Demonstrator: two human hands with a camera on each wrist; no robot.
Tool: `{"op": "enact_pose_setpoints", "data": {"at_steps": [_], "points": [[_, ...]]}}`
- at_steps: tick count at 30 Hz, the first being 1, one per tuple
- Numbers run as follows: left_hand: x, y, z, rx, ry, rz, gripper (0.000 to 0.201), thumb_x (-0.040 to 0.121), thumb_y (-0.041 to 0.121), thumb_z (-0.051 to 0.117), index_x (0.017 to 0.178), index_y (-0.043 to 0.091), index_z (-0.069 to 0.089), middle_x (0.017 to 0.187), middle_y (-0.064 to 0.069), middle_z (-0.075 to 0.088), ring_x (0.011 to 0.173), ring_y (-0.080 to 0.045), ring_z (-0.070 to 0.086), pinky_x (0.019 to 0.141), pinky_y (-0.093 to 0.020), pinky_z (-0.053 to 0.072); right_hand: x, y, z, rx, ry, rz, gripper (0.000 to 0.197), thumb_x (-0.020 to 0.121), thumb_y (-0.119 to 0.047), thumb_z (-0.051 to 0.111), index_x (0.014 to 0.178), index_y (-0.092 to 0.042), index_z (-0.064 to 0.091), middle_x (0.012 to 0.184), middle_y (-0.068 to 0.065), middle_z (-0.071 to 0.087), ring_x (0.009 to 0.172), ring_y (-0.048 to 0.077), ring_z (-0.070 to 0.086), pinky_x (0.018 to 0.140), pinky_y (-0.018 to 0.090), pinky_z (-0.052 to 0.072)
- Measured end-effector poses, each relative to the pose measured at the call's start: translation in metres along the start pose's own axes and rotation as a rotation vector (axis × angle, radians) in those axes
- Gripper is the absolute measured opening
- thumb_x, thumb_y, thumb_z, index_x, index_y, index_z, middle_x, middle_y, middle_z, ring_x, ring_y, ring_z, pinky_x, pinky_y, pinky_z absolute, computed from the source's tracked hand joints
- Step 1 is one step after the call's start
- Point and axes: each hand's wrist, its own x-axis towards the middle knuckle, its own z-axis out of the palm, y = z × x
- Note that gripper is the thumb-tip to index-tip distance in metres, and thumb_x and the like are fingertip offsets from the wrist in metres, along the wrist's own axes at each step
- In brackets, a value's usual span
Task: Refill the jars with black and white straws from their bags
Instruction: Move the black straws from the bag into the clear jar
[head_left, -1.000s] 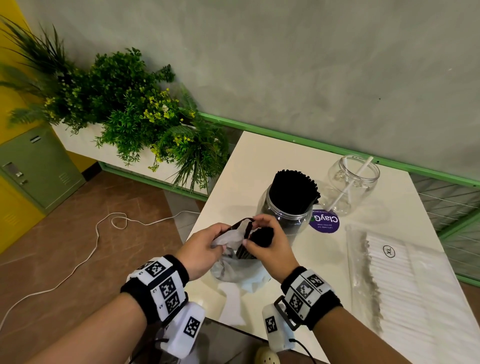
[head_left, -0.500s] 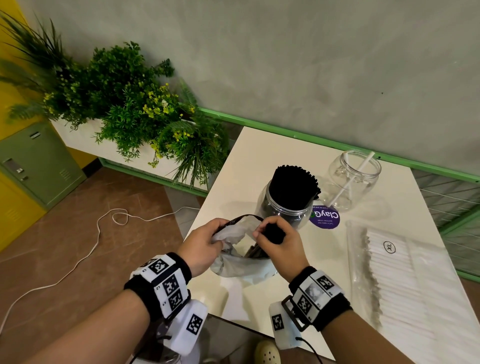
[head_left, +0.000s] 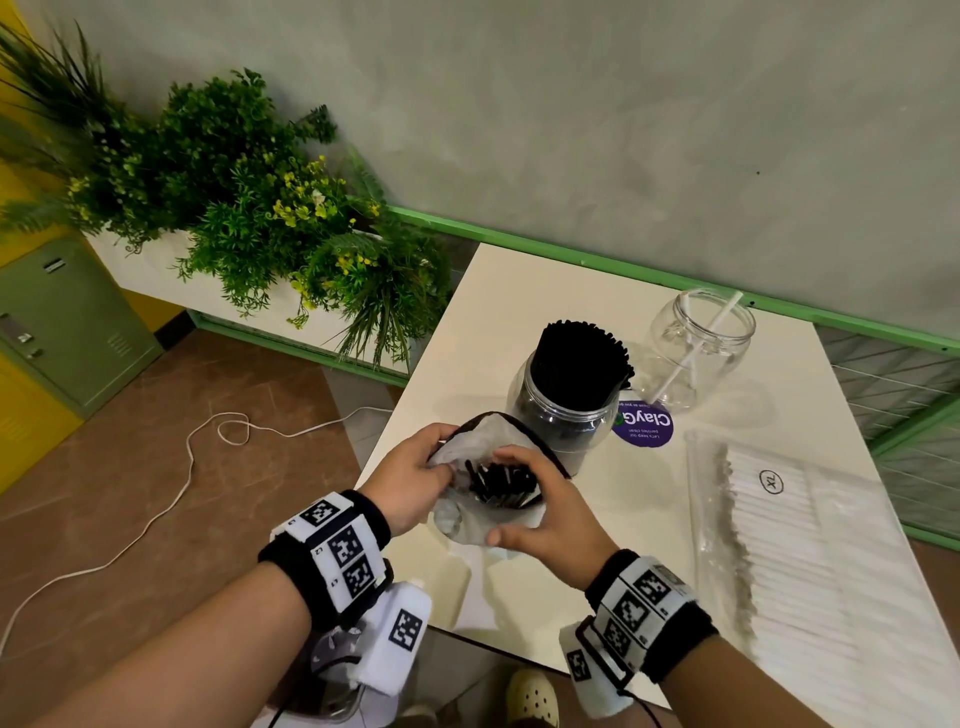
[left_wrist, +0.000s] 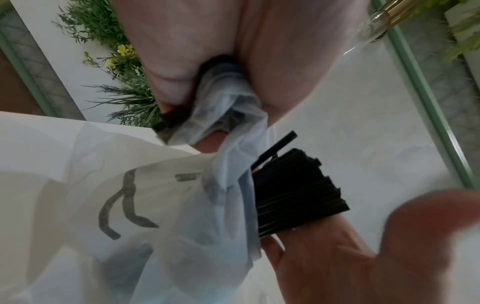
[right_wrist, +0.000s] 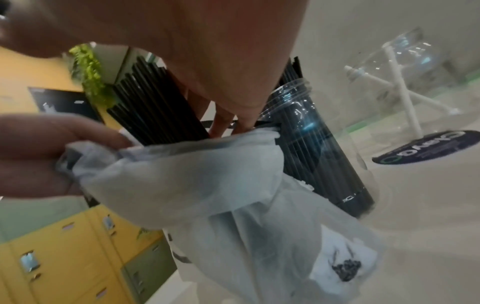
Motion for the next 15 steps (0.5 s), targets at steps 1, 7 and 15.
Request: {"op": "enact_pose_setpoints", "data": {"at_steps": [1,7,15], "points": [[0.001,0.000,0.002,-0.010,-0.009,-0.006,0.045,0.085,-0.017,0.041,0.103,0.020,0.058,0.097,-0.009,0.067,0.080,-0.014,0.064,0.072,-0.025,0.051,0.002,0.000,0.003,-0.042,0.030,-0.014,0.073,0.056,-0.057,0.079,0.121,-0.038,0.051,0.121,-0.014,0.057,0.118,0.005,0.049,0.100,0.019,0.037],[0.001,0.002,0.009,0.004,-0.087,-0.045,0.028,0.083,-0.010,0.057,0.098,0.013,0.059,0.080,-0.007,0.065,0.067,-0.017,0.057,0.057,-0.025,0.044,0.014,0.001,0.021,0.097,0.247,0.003,0.043,0.062,-0.036,0.083,0.093,-0.023,0.057,0.090,-0.014,0.059,0.088,0.008,0.056,0.080,0.021,0.046],[0.000,-0.005,-0.005,0.077,0.026,0.018,0.030,0.077,0.003,0.059,0.097,0.027,0.060,0.087,-0.009,0.070,0.081,-0.029,0.065,0.075,-0.038,0.050,0.013,-0.004,-0.002,0.284,0.305,0.032,0.016,0.077,0.011,0.070,0.084,0.000,0.060,0.076,-0.003,0.065,0.075,0.010,0.060,0.076,0.020,0.047]]}}
